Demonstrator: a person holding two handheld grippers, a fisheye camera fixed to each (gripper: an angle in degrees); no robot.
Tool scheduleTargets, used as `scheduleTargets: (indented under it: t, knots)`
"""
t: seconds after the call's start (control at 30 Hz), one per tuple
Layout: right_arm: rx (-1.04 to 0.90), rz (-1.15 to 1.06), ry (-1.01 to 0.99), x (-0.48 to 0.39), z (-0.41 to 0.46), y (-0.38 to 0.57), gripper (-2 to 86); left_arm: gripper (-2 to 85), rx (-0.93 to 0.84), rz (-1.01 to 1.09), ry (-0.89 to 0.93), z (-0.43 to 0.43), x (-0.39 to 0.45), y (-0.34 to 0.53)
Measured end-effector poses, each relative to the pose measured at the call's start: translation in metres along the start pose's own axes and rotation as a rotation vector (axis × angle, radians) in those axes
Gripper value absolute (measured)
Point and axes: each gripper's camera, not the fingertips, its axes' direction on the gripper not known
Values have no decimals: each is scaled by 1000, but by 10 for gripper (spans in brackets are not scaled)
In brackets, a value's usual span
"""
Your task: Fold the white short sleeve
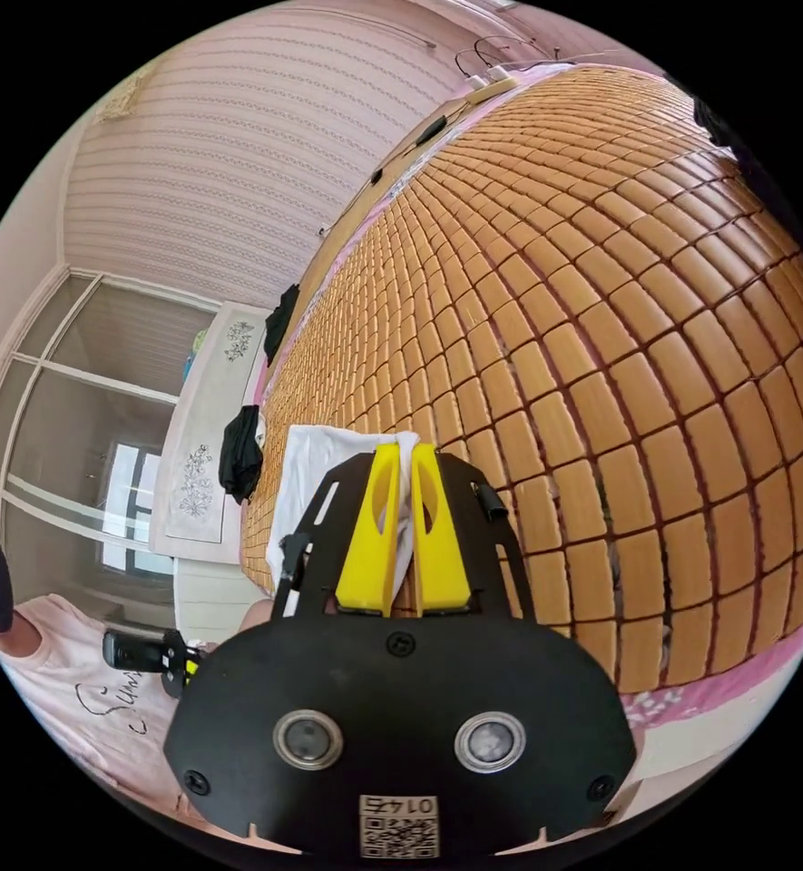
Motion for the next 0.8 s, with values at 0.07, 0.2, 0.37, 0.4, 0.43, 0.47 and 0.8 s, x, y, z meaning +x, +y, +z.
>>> scheduleTargets:
  t: [0.07,0.2,0.37,0.4,0.43,0.47,0.8]
  knots:
    - [43,-28,15,-12,-39,-3,14,-7,65,-28,55,-10,-6,-4]
    - [93,-105,85,-48,-97,-16,12,-8,242,-185,278,-32,-35,-6]
    - [13,-195,174,-117,-100,-55,13,-8,346,-360,219,-60,-70,19]
    - [-2,-210,178,-125,-93,-61,13,-8,352,-405,166,-65,-79,28]
    - [-43,-233,193,-140,-74,-71,14,-8,353,-426,143,-68,-83,33]
    - [-76,-252,213,-154,-51,-82,15,-9,347,-471,95,-71,-92,42]
    - [-265,-287,280,-231,126,-138,51,3,205,-802,-156,-58,-168,83]
